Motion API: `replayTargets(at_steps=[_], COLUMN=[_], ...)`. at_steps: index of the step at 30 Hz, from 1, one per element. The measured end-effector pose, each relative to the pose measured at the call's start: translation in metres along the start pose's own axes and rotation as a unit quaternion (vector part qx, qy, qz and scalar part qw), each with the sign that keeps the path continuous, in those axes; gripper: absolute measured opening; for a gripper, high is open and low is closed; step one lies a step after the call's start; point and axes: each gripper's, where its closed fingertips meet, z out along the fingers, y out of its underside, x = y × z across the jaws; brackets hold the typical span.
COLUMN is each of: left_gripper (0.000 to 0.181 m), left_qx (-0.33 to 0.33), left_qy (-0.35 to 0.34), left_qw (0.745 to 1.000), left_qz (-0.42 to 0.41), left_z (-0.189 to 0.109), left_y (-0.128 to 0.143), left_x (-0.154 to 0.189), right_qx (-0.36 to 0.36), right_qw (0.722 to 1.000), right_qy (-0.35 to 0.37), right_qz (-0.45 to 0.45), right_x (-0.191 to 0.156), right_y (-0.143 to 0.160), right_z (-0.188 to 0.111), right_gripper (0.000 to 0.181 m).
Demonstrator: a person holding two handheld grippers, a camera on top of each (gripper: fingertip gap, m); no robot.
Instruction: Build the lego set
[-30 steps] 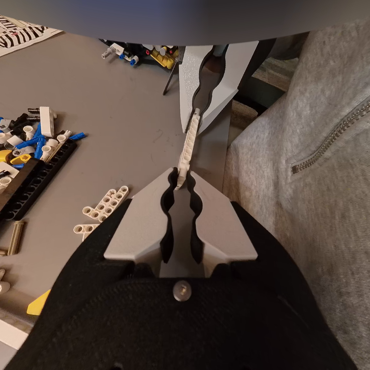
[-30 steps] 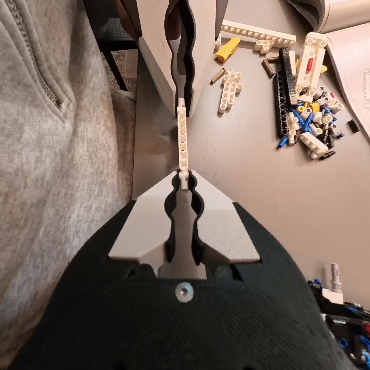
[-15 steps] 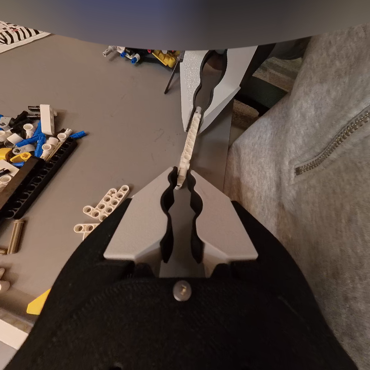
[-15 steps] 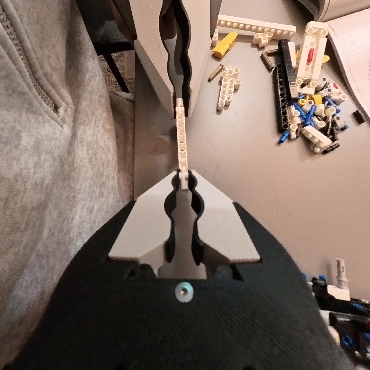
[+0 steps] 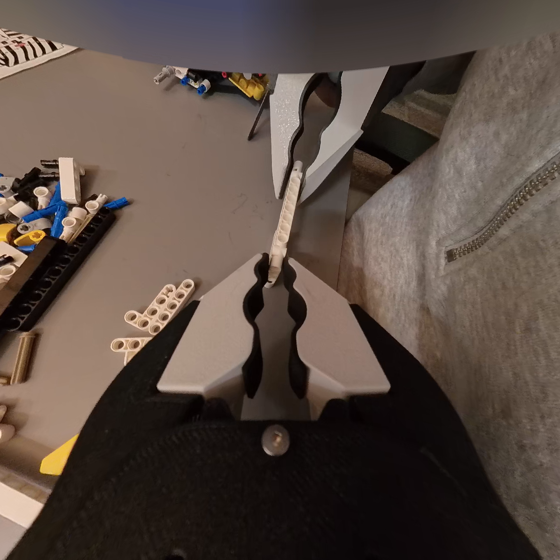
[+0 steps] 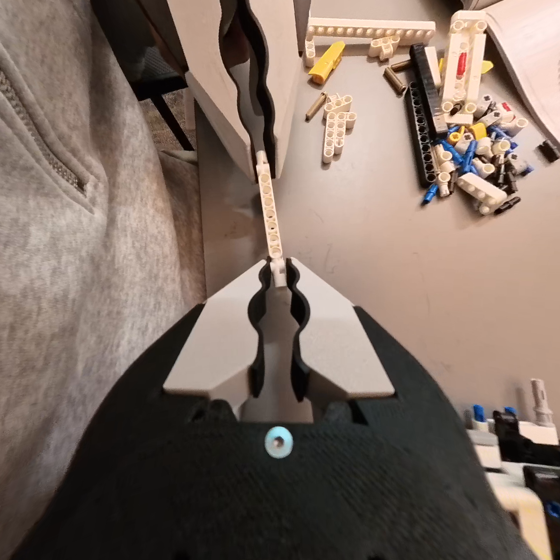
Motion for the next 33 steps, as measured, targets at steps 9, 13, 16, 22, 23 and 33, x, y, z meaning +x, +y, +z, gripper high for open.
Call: replayTargets(at_steps=[9,13,16,22,23,33], left_gripper=[0.006,0.006,0.007,0.007,0.007,0.008], left_qx=[-0.003,-0.005,-0.006,-0.005,-0.005,-0.009], left_qy=[-0.011,-0.016,-0.015,-0.011,-0.011,-0.012], left_qw=[1.0,1.0,1.0,1.0,1.0,1.0], left_qz=[0.013,0.02,0.018,0.009,0.006,-0.015], left_z=[-0.0017,-0.0013,-0.0009,0.0001,0.0003,0.0021], left_y=[0.0035,0.0041,0.0045,0.0047,0.0048,0.0063], left_x=[0.0,0.0002,0.0001,0.0,-0.0001,0.0002], right_qx=[0.012,0.01,0.008,0.001,0.0,-0.011], right_qw=[1.0,1.0,1.0,1.0,1.0,0.999], right_qy=[-0.001,0.002,0.001,-0.012,-0.015,-0.017], right_qz=[0.017,0.006,0.001,0.016,0.021,0.026], right_x=[0.0018,0.0021,0.002,0.0025,0.0025,0.0025], right_y=[0.0003,0.001,0.0014,0.0025,0.0027,0.0043], right_z=[0.0016,0.0018,0.002,0.0023,0.0023,0.0027], right_gripper=[0.008,0.008,0.007,0.007,0.007,0.007])
